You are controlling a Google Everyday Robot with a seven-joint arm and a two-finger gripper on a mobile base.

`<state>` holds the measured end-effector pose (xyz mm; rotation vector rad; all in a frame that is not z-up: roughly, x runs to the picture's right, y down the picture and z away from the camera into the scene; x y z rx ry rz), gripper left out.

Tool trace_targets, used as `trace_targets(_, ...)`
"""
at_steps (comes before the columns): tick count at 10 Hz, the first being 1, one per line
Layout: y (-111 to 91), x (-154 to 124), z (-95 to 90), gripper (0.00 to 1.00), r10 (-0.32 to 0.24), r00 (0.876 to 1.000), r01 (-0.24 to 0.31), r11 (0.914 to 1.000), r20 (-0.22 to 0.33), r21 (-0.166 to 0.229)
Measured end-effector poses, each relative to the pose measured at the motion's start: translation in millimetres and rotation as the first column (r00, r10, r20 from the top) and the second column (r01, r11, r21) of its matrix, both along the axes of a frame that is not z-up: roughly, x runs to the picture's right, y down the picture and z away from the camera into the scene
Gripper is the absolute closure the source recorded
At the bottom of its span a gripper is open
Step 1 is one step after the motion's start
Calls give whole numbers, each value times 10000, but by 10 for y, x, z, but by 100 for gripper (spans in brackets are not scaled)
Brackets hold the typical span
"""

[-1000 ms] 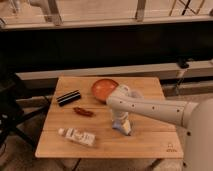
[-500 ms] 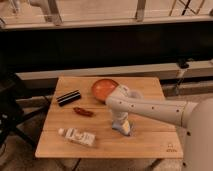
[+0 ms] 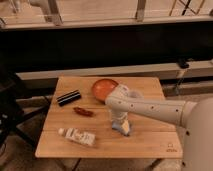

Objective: Wipe the white sponge on the table

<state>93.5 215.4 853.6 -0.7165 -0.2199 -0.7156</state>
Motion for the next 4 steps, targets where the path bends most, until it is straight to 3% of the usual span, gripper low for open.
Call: trace_targets(4, -2, 16, -1, 99, 10, 10000, -10, 10000, -13, 5)
